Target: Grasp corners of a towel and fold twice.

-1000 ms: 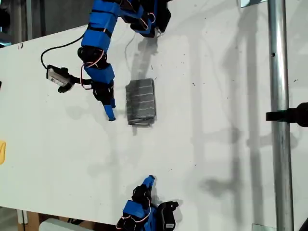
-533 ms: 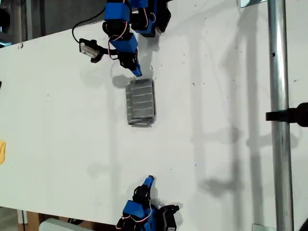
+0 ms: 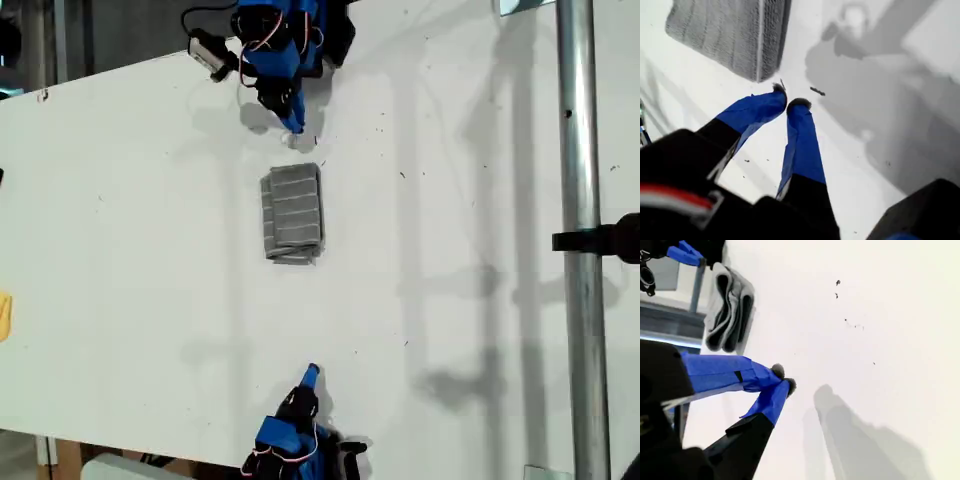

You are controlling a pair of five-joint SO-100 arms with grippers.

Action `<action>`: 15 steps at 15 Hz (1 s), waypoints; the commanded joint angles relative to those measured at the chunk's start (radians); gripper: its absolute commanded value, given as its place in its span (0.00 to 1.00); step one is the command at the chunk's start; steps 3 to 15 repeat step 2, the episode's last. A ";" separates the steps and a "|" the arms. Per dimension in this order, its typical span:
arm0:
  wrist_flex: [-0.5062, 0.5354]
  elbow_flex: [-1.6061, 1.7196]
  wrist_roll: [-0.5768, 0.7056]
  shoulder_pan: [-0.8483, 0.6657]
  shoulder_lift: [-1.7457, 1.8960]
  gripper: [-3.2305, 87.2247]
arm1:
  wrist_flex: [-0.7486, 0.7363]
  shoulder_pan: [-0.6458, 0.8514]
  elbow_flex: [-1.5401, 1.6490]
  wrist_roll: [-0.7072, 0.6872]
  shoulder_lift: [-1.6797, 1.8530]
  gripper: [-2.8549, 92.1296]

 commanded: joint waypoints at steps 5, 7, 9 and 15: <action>0.005 0.006 -0.002 -0.014 0.006 0.01 | 0.021 0.133 -0.054 -0.106 0.032 0.10; 0.005 0.006 -0.002 -0.014 0.006 0.01 | 0.021 0.133 -0.054 -0.106 0.032 0.10; 0.005 0.006 -0.002 -0.014 0.006 0.01 | 0.021 0.133 -0.054 -0.106 0.032 0.10; 0.005 0.006 -0.002 -0.014 0.006 0.01 | 0.021 0.133 -0.054 -0.106 0.032 0.10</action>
